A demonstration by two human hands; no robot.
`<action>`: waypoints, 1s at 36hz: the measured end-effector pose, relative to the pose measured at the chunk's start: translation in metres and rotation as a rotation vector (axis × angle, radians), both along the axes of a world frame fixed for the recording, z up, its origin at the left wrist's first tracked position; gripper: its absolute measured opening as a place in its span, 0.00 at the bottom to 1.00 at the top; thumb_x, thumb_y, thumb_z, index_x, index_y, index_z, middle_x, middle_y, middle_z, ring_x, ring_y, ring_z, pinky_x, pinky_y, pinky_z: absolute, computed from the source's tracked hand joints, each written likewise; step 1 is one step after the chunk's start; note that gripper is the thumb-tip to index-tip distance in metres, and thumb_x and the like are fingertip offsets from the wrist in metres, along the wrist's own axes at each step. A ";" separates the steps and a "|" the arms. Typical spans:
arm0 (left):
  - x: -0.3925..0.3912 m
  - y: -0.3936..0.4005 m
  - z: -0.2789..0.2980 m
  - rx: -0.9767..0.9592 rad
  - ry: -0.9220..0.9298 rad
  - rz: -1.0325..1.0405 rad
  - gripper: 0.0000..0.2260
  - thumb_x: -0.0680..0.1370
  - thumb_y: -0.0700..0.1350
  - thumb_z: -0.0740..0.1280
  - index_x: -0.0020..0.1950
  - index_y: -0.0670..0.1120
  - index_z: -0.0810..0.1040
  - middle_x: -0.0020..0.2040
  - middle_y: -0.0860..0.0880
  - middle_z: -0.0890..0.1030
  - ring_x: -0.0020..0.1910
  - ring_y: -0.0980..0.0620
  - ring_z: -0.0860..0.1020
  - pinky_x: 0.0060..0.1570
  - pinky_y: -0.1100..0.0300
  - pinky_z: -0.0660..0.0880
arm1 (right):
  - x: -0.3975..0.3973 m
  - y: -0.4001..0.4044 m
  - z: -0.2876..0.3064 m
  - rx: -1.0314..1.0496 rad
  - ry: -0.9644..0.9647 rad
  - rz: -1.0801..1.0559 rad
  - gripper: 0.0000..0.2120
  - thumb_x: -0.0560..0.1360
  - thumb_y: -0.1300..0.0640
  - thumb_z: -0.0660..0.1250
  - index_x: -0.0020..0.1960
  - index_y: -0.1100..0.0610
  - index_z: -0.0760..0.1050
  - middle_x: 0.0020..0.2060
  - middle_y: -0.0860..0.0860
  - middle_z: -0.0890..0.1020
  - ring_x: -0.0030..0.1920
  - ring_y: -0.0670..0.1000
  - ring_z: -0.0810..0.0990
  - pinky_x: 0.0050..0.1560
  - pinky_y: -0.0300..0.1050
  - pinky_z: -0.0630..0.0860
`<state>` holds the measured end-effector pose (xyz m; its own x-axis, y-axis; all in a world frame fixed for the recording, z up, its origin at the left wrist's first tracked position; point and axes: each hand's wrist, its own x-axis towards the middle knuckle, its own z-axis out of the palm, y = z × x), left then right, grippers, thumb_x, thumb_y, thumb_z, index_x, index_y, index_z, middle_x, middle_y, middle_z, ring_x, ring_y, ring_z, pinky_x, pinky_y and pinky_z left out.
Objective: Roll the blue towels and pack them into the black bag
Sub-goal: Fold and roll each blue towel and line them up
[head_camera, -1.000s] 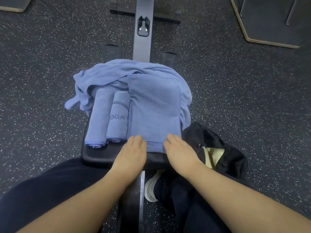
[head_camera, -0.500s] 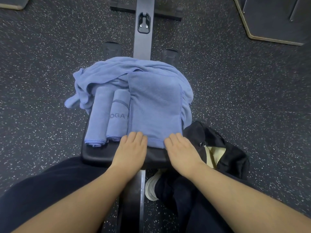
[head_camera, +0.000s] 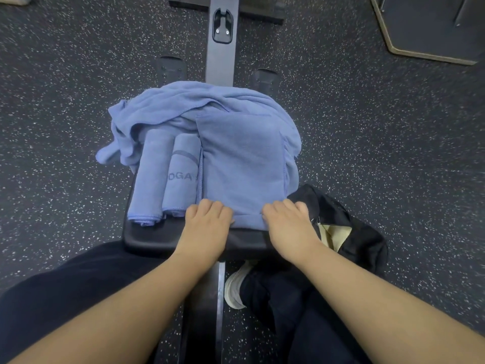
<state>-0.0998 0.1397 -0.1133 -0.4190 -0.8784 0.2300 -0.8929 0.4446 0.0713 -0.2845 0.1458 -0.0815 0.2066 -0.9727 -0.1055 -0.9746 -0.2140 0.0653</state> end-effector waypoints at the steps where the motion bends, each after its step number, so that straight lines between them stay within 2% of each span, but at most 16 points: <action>1: -0.001 -0.001 0.001 -0.010 -0.003 0.012 0.13 0.77 0.47 0.55 0.37 0.45 0.75 0.34 0.47 0.74 0.37 0.44 0.72 0.39 0.52 0.58 | 0.000 0.000 -0.003 -0.030 0.006 -0.005 0.15 0.57 0.62 0.78 0.34 0.52 0.74 0.29 0.48 0.73 0.33 0.54 0.74 0.37 0.48 0.53; 3: -0.002 -0.003 0.004 -0.033 -0.006 0.038 0.14 0.77 0.47 0.55 0.36 0.45 0.73 0.32 0.47 0.73 0.36 0.44 0.71 0.38 0.52 0.57 | 0.000 0.000 -0.004 -0.117 0.007 0.002 0.10 0.60 0.61 0.75 0.34 0.53 0.74 0.30 0.49 0.73 0.36 0.54 0.72 0.38 0.47 0.54; 5: -0.003 -0.004 0.007 -0.048 -0.013 0.064 0.13 0.78 0.47 0.55 0.36 0.45 0.72 0.31 0.48 0.73 0.34 0.45 0.71 0.38 0.52 0.57 | -0.001 -0.001 -0.006 -0.204 0.004 0.010 0.04 0.67 0.58 0.66 0.33 0.54 0.75 0.32 0.50 0.73 0.40 0.53 0.67 0.40 0.46 0.56; 7: -0.004 -0.005 0.010 -0.033 -0.030 0.089 0.13 0.77 0.48 0.56 0.36 0.45 0.71 0.30 0.48 0.73 0.34 0.45 0.71 0.39 0.52 0.58 | -0.003 -0.002 -0.006 -0.240 -0.015 -0.008 0.08 0.70 0.55 0.68 0.34 0.56 0.75 0.34 0.53 0.74 0.41 0.54 0.64 0.40 0.47 0.56; 11: -0.004 -0.007 0.013 -0.039 -0.056 0.119 0.13 0.76 0.51 0.58 0.36 0.45 0.72 0.34 0.46 0.74 0.39 0.44 0.67 0.41 0.52 0.59 | 0.001 -0.006 0.004 -0.277 -0.050 0.020 0.18 0.55 0.62 0.80 0.35 0.57 0.72 0.34 0.54 0.74 0.37 0.56 0.70 0.37 0.47 0.62; 14: -0.007 -0.008 0.019 -0.047 -0.051 0.086 0.06 0.71 0.45 0.68 0.38 0.45 0.73 0.38 0.45 0.73 0.40 0.44 0.66 0.39 0.52 0.59 | 0.008 -0.002 0.006 -0.224 -0.153 0.082 0.24 0.44 0.72 0.77 0.34 0.59 0.71 0.31 0.55 0.73 0.29 0.56 0.75 0.25 0.43 0.70; 16: -0.012 -0.007 0.023 -0.006 -0.021 0.025 0.13 0.62 0.35 0.75 0.39 0.44 0.73 0.38 0.44 0.72 0.37 0.43 0.69 0.34 0.53 0.61 | 0.011 0.000 0.001 -0.205 -0.181 0.079 0.23 0.44 0.74 0.75 0.34 0.59 0.71 0.31 0.55 0.73 0.29 0.56 0.76 0.24 0.43 0.71; 18: -0.014 -0.008 0.025 0.064 0.058 -0.033 0.17 0.56 0.29 0.74 0.37 0.42 0.72 0.37 0.42 0.72 0.33 0.43 0.71 0.29 0.53 0.66 | 0.011 0.000 -0.004 -0.202 -0.160 0.079 0.15 0.51 0.72 0.70 0.34 0.59 0.72 0.32 0.56 0.73 0.30 0.56 0.75 0.26 0.43 0.72; 20: -0.014 -0.006 0.019 0.096 0.081 -0.055 0.13 0.59 0.29 0.71 0.38 0.41 0.74 0.36 0.42 0.72 0.33 0.43 0.71 0.29 0.52 0.70 | 0.011 0.002 -0.005 -0.220 -0.116 0.081 0.04 0.60 0.64 0.60 0.35 0.58 0.71 0.32 0.55 0.73 0.31 0.55 0.74 0.32 0.45 0.70; 22: -0.012 -0.005 0.013 0.088 0.057 -0.046 0.06 0.66 0.34 0.61 0.39 0.41 0.75 0.37 0.42 0.72 0.35 0.44 0.69 0.31 0.52 0.71 | 0.010 0.004 -0.010 -0.209 -0.125 0.090 0.09 0.63 0.58 0.53 0.36 0.59 0.70 0.33 0.55 0.73 0.34 0.56 0.73 0.39 0.45 0.66; 24: -0.011 -0.003 0.012 0.099 0.069 -0.025 0.10 0.67 0.40 0.55 0.40 0.42 0.76 0.38 0.43 0.73 0.38 0.45 0.66 0.32 0.52 0.70 | 0.009 0.006 -0.015 -0.199 -0.129 0.087 0.09 0.62 0.55 0.55 0.38 0.59 0.70 0.35 0.56 0.73 0.36 0.57 0.73 0.41 0.47 0.65; 27: -0.011 -0.002 0.012 0.077 0.038 -0.003 0.10 0.67 0.48 0.63 0.42 0.43 0.76 0.40 0.44 0.74 0.41 0.45 0.67 0.34 0.53 0.68 | 0.007 0.003 -0.019 -0.204 -0.024 0.098 0.11 0.59 0.60 0.69 0.39 0.58 0.70 0.35 0.55 0.73 0.37 0.57 0.73 0.38 0.47 0.68; 29: -0.011 -0.003 0.009 0.062 0.003 -0.007 0.12 0.64 0.45 0.72 0.44 0.43 0.77 0.41 0.45 0.75 0.42 0.45 0.69 0.38 0.54 0.63 | 0.005 0.001 -0.018 -0.224 0.011 0.115 0.12 0.59 0.63 0.71 0.38 0.57 0.71 0.34 0.54 0.73 0.35 0.55 0.73 0.37 0.45 0.66; 31: -0.010 -0.005 0.006 0.071 -0.004 -0.003 0.13 0.62 0.37 0.74 0.45 0.42 0.77 0.41 0.44 0.76 0.43 0.44 0.71 0.40 0.54 0.61 | 0.003 -0.001 -0.016 -0.260 0.010 0.143 0.09 0.59 0.65 0.68 0.37 0.57 0.72 0.32 0.53 0.73 0.33 0.55 0.74 0.38 0.44 0.61; 33: -0.010 -0.006 0.004 0.062 0.001 -0.005 0.14 0.62 0.33 0.69 0.46 0.42 0.78 0.41 0.44 0.77 0.42 0.42 0.75 0.41 0.53 0.62 | 0.002 -0.002 -0.013 -0.277 0.021 0.147 0.07 0.59 0.65 0.64 0.36 0.57 0.73 0.31 0.53 0.74 0.33 0.54 0.74 0.38 0.45 0.59; 36: -0.011 -0.007 0.006 0.066 -0.011 -0.019 0.13 0.66 0.35 0.58 0.45 0.41 0.78 0.40 0.44 0.77 0.41 0.42 0.76 0.42 0.53 0.61 | 0.002 -0.002 -0.013 -0.267 0.041 0.123 0.06 0.61 0.63 0.63 0.36 0.56 0.74 0.31 0.52 0.74 0.33 0.54 0.74 0.38 0.45 0.58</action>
<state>-0.1109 0.1327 -0.1068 -0.4378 -0.8835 0.1670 -0.8854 0.4559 0.0910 -0.2824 0.1433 -0.0940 0.3259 -0.9350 0.1400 -0.9377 -0.3007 0.1743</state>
